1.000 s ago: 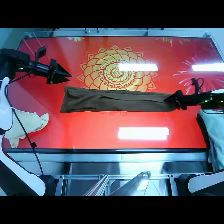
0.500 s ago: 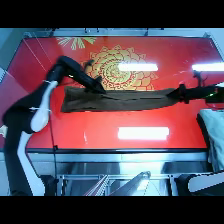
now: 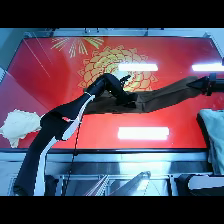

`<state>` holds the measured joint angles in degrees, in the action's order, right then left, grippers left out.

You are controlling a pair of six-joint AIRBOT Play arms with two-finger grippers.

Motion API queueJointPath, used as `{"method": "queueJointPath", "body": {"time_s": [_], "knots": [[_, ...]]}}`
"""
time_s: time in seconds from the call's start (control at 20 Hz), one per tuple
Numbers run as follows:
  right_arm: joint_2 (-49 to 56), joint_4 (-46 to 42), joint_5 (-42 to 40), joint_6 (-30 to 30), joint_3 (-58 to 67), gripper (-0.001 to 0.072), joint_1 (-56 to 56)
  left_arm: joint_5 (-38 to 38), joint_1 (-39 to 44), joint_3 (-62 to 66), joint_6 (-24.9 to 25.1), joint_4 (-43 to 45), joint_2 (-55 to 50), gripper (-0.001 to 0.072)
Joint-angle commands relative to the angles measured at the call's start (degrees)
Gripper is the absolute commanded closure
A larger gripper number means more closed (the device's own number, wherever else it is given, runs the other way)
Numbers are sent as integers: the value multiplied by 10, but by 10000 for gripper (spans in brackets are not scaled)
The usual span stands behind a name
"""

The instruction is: Fold the shirts.

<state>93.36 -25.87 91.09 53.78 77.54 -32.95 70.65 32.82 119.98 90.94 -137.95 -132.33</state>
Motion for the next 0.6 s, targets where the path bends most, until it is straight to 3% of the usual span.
{"method": "queueJointPath", "body": {"time_s": [0.0, 0.1, 0.25, 0.4, 0.55], "knots": [[-6, 73, 63, 0, 3, 689, -2, -53, 9, 5, -3, -103, -4, 688], [-16, 142, 80, 0, 3, 689, 18, -39, -8, 5, 39, -143, 27, 688], [-54, 186, 28, 1, 3, 689, 111, 9, -78, 5, 92, -134, 131, 688], [-70, 155, -123, 15, 4, 689, 273, 110, -175, 0, 94, -107, 237, 688], [-20, 51, -301, 59, 14, 689, 450, 192, -261, -90, 106, -101, 326, 688]]}}
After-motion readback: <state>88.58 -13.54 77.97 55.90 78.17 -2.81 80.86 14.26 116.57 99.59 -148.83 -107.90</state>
